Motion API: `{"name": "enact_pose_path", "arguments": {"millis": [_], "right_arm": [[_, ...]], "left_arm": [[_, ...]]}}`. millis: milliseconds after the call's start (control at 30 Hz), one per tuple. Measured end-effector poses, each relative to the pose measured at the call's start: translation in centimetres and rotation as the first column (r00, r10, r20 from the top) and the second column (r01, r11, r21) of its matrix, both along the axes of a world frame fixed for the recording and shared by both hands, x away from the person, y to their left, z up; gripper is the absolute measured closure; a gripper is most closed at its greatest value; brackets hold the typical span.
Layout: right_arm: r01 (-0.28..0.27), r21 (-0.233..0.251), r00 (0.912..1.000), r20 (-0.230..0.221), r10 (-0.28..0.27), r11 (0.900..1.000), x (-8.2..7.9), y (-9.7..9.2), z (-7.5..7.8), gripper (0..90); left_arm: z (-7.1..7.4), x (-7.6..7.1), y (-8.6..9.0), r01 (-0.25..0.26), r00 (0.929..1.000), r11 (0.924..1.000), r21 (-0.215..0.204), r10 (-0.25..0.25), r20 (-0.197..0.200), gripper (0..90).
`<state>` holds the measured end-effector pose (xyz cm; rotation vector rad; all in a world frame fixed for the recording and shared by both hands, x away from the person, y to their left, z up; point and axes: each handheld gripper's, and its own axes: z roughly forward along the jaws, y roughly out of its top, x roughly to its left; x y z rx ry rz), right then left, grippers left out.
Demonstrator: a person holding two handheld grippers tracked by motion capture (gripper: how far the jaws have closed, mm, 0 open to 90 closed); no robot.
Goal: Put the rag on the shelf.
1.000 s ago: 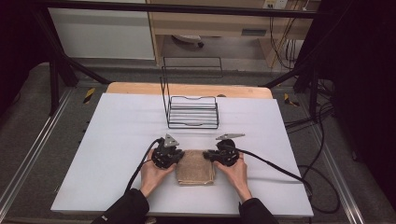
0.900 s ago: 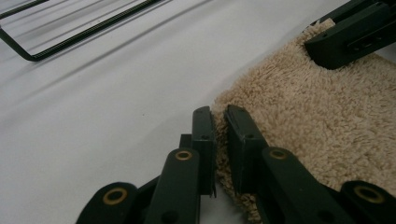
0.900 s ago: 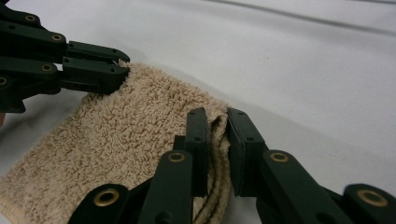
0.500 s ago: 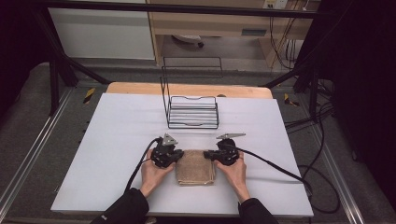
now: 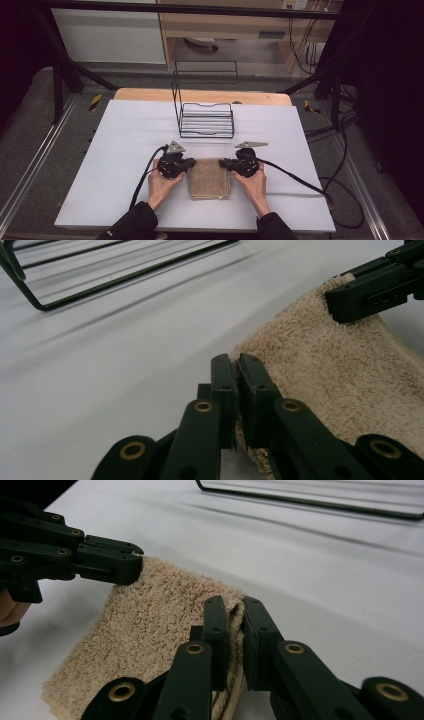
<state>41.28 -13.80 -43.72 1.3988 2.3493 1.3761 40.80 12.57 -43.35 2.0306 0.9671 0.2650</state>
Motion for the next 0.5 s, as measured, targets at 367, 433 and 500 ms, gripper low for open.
{"name": "enact_pose_path", "arguments": {"millis": [367,433,500], "right_arm": [[0.001,0.044,0.9984,0.056,-0.003,0.9990,-1.0,-0.7,1.6,82.8],[0.000,0.048,0.9978,0.067,-0.004,0.9988,-1.1,-0.9,1.8,82.8],[0.002,0.055,0.9972,0.074,-0.006,0.9985,-1.2,-1.0,2.0,82.8]], "left_arm": [[1.9,-0.8,0.1,0.017,0.9993,0.9988,-0.045,-0.016,0.035,85.8],[2.1,-1.0,0.1,0.018,0.9990,0.9984,-0.053,-0.016,0.041,85.8],[2.4,-1.1,0.1,0.023,0.9985,0.9982,-0.055,-0.020,0.050,85.8]]}}
